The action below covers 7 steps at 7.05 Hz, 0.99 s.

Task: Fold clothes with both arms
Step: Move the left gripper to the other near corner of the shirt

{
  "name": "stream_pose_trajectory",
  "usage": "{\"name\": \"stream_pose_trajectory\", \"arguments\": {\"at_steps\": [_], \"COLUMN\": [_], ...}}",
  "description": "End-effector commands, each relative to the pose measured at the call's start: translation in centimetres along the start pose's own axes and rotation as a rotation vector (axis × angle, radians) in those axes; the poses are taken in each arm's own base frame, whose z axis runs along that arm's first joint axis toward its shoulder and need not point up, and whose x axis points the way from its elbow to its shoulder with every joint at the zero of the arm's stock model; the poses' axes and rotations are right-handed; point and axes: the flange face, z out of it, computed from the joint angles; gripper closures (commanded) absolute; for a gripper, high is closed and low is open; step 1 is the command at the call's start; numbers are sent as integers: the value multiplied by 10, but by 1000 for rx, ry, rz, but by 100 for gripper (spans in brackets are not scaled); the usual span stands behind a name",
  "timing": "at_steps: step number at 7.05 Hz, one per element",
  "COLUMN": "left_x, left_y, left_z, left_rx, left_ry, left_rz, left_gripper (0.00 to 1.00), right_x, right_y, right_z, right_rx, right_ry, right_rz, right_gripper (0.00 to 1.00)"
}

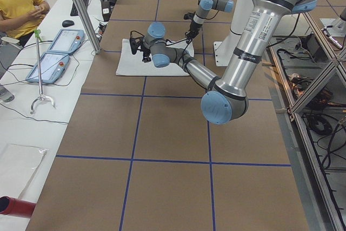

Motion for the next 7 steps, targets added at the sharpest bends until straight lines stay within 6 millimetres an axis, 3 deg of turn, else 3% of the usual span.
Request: {"name": "stream_pose_trajectory", "arguments": {"at_steps": [1,3,4,5,6,7], "left_x": [-8,-30,-52,-77,-80,-89], "left_y": [28,127,172,207,225,258], "left_z": [-16,-4,2,-1,0,12], "left_rx": [-27,-103,-103,-110,-129,-156], "left_ry": [16,-10,-45,-84,-112,-157], "left_rz": [-94,-190,-241,-294,-353,-371], "left_gripper": [34,28,23,16,10,10], "right_x": [8,9,8,9,8,11], "right_y": [4,5,5,5,5,4], "right_z": [3,2,2,2,2,5], "right_rx": [0,-5,-4,-3,-5,-2], "right_ry": [9,10,10,11,11,16], "right_rz": [-9,-11,-11,-11,-11,-13], "right_gripper": [100,100,100,100,100,100]}}
